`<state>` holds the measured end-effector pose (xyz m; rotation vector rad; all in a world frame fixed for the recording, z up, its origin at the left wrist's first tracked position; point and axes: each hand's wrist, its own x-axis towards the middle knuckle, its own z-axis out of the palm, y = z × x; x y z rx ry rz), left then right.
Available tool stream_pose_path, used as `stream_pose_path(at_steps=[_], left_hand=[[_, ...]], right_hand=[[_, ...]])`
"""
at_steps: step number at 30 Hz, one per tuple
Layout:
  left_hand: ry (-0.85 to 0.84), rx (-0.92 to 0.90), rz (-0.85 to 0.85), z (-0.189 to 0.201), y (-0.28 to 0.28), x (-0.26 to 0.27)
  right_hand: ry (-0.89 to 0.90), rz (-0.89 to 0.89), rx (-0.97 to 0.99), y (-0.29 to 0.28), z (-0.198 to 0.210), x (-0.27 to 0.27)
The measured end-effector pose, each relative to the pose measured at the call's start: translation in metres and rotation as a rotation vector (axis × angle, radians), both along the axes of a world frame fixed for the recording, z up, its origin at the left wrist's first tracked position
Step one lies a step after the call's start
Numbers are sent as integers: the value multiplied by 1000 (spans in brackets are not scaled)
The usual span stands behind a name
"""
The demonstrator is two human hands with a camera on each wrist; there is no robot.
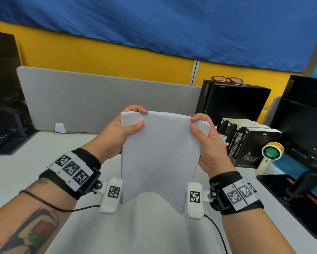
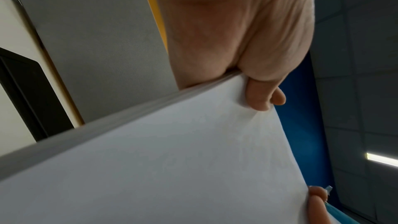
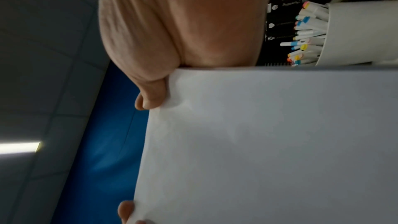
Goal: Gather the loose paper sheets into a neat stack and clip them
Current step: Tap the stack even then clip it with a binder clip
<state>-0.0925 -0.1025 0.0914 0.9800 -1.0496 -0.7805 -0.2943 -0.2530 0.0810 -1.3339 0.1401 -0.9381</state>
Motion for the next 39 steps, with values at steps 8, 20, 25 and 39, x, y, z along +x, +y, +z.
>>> stream_pose_path(at_steps=[8,20,25,39], left_hand=[[31,11,-118,0,3,4],[-17,20,27,1,-3,-3],[-24,0,43,-1,-4,-5],[-34,4,8,-1,-17,-10]], right_hand=[[24,-53,-53,0,3,-3],[36,-72,-43,-6,-6,-7],[189,-159,277,-47,-60,-9],[927,-951,17,-180,-157,-58]])
